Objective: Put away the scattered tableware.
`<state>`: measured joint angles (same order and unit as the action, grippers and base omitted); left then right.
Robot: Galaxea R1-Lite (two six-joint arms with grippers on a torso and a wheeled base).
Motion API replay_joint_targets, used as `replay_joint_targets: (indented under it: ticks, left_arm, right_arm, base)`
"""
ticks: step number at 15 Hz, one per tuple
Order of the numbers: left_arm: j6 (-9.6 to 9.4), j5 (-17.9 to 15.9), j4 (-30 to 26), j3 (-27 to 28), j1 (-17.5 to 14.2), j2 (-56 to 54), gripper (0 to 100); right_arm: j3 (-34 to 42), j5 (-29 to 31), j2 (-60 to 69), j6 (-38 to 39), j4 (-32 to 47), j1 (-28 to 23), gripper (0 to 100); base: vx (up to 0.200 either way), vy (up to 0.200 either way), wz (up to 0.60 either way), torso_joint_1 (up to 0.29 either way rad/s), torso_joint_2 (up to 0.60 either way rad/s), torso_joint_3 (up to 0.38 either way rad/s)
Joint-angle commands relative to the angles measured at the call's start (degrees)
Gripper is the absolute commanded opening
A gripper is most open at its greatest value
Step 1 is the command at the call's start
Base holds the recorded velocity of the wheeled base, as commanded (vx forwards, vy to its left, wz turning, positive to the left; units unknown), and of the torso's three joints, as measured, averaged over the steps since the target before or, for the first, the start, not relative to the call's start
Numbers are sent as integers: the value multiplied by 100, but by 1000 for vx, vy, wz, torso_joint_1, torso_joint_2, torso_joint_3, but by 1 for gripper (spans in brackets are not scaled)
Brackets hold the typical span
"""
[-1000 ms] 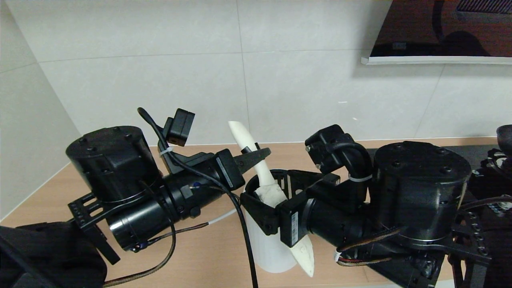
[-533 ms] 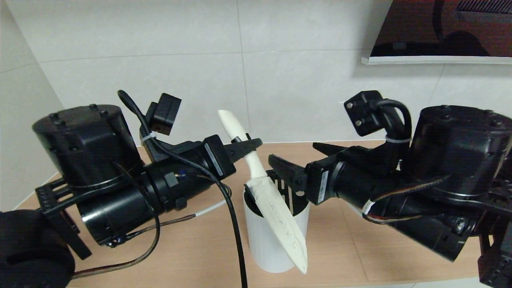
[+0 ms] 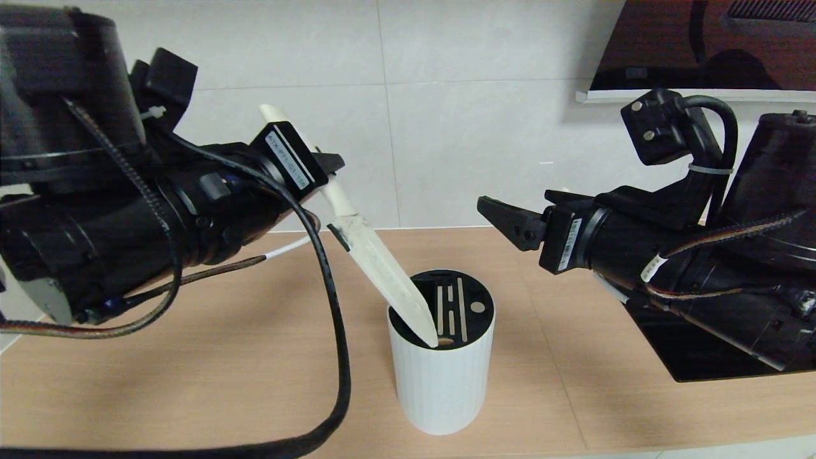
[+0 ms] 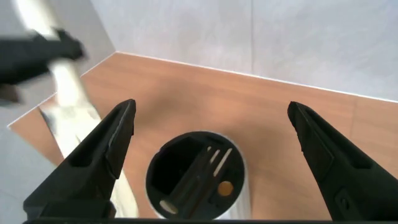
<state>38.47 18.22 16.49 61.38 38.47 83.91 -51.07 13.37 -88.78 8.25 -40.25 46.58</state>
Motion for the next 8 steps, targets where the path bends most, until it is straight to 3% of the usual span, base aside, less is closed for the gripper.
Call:
replay_joint_targets:
  ticks: [1, 3, 5, 7, 8]
  left_arm:
    - [-455, 577, -15, 129, 187, -59, 0]
    - [-1008, 1315, 144, 146, 503, 161, 0]
    - [-1562, 2106, 908, -12, 793, 486, 0]
    - [-1887, 2177, 1541, -293, 960, 521, 0]
    - [-2336, 2229, 2191, -566, 1004, 592, 0]
  right_arm:
    - [0, 7, 19, 1, -9, -26, 100]
    - [27, 51, 19, -8, -9, -61, 100]
    - [35, 60, 63, -17, -9, -61, 100]
    - [53, 60, 45, -25, -9, -61, 100]
    - [88, 69, 28, -43, -9, -149, 100]
  base:
    - [0, 0, 0, 0, 0, 0]
    - [0, 0, 0, 0, 0, 0]
    - [0, 0, 0, 0, 0, 0]
    - [0, 0, 0, 0, 0, 0]
    - [0, 0, 0, 0, 0, 0]
